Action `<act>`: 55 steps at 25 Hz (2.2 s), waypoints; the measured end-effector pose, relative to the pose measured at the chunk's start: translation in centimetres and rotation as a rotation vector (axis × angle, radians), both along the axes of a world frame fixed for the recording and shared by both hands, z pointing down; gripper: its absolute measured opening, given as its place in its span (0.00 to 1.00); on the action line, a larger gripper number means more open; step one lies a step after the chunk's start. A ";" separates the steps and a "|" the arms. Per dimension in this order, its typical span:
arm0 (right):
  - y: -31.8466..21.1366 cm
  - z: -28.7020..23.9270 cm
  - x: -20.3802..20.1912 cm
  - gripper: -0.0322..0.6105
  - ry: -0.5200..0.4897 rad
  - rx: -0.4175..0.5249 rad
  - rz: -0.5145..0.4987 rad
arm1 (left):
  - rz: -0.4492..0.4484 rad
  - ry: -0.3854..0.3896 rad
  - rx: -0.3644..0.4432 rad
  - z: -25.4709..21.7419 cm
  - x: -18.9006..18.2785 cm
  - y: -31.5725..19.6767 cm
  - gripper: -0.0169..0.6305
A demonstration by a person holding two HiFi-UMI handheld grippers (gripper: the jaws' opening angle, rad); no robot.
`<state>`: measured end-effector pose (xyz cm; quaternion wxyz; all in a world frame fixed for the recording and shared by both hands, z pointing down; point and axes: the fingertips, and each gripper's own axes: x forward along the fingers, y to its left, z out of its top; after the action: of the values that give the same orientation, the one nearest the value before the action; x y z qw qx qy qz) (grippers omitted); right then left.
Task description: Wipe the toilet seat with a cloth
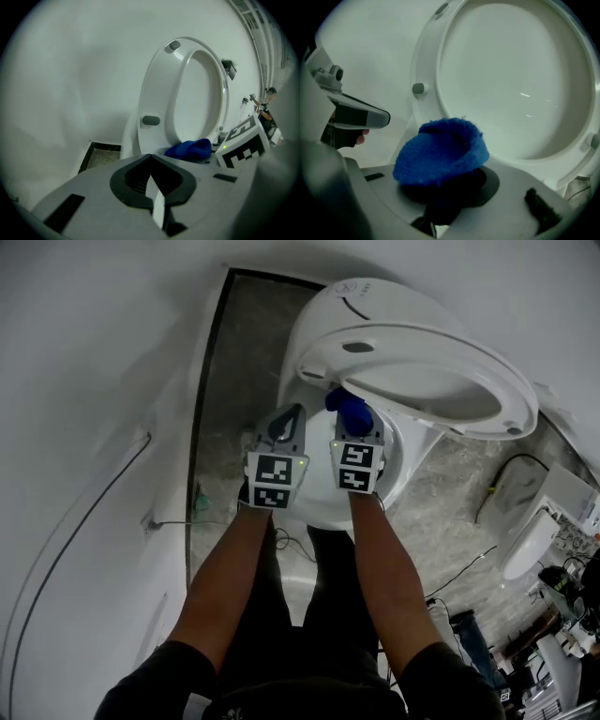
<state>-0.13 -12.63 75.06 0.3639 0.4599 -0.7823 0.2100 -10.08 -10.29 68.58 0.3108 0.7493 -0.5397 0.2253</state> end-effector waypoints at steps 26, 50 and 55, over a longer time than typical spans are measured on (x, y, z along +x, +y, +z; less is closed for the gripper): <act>-5.5 -21.9 -5.2 0.20 -0.114 0.323 0.093 | 0.121 -0.058 0.162 -12.8 -2.6 -3.6 0.04; 0.7 -32.2 3.5 0.20 -0.124 0.394 0.213 | 0.534 -0.509 0.449 -23.6 5.2 -10.2 0.23; 1.6 -33.4 5.0 0.20 -0.136 0.405 0.222 | 0.573 -0.524 0.452 -24.6 6.7 -11.7 0.23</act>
<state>4.85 -11.03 41.70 0.1854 0.5914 -0.7759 0.1179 -3.43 -22.01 43.97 -0.0829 0.8351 -0.4065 0.3612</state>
